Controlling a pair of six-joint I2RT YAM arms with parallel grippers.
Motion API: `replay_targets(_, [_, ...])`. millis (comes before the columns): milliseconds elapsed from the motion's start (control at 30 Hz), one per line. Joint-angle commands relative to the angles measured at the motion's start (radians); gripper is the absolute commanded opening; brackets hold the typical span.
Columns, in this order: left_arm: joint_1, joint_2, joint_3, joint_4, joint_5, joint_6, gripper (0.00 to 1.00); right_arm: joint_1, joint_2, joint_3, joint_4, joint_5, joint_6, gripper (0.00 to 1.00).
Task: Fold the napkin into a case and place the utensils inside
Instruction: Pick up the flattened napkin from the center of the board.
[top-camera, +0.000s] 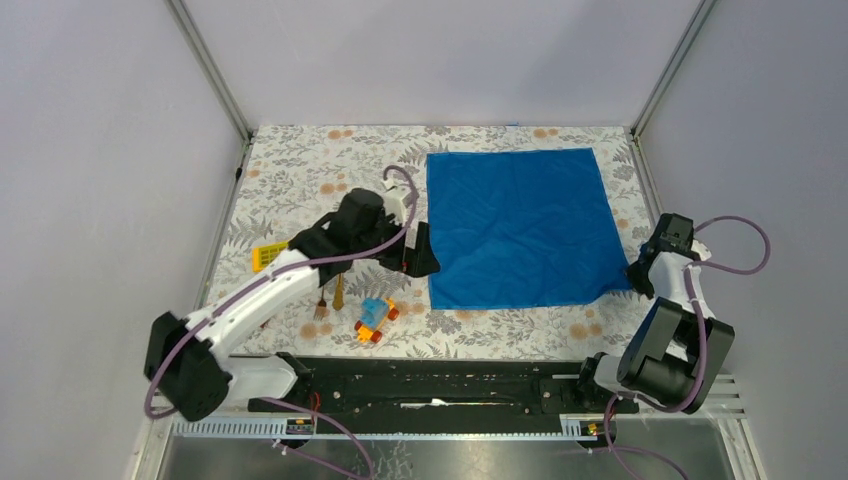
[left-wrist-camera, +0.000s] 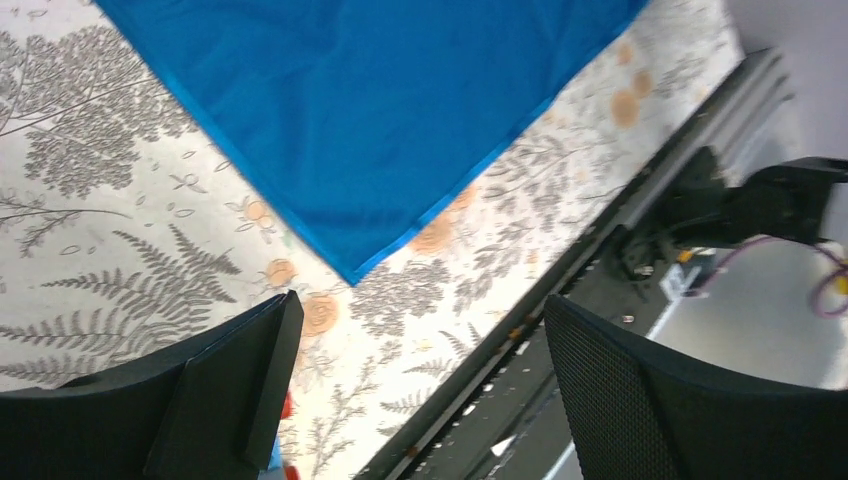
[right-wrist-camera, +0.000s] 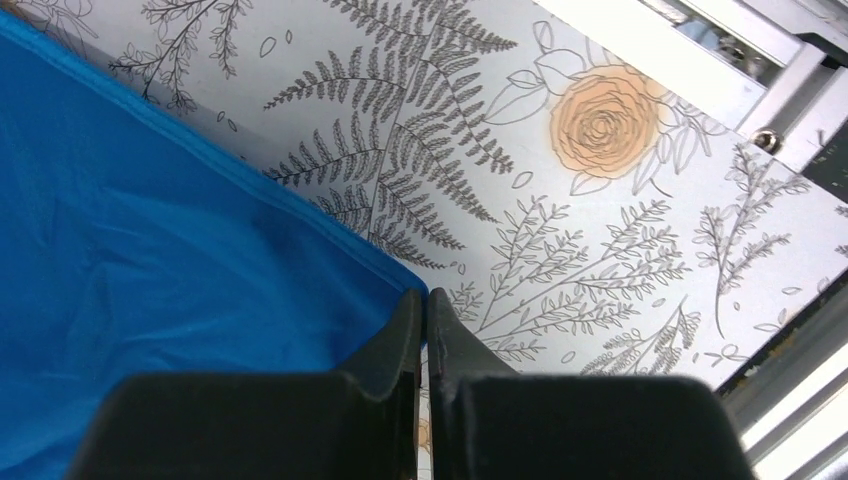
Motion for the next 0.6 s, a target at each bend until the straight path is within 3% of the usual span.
replay_targets(0, [-0.028, 0.143, 0.123, -0.125, -0.104, 0.161, 0.92, 0.006, -0.067, 0.036, -0.070, 0.065, 0.046, 0.00])
replay_targets(167, [-0.138, 0.306, 0.222, -0.247, -0.362, 0.267, 0.84, 0.007, -0.157, -0.007, -0.027, 0.071, 0.074, 0.00])
replay_targets(367, [-0.151, 0.272, 0.157, -0.121, -0.258, 0.208, 0.83, 0.006, -0.164, -0.085, 0.082, 0.075, 0.069, 0.00])
replay_targets(567, [-0.154, 0.319, 0.154, -0.100, -0.287, 0.215, 0.82, 0.006, -0.097, -0.064, 0.059, 0.100, 0.060, 0.00])
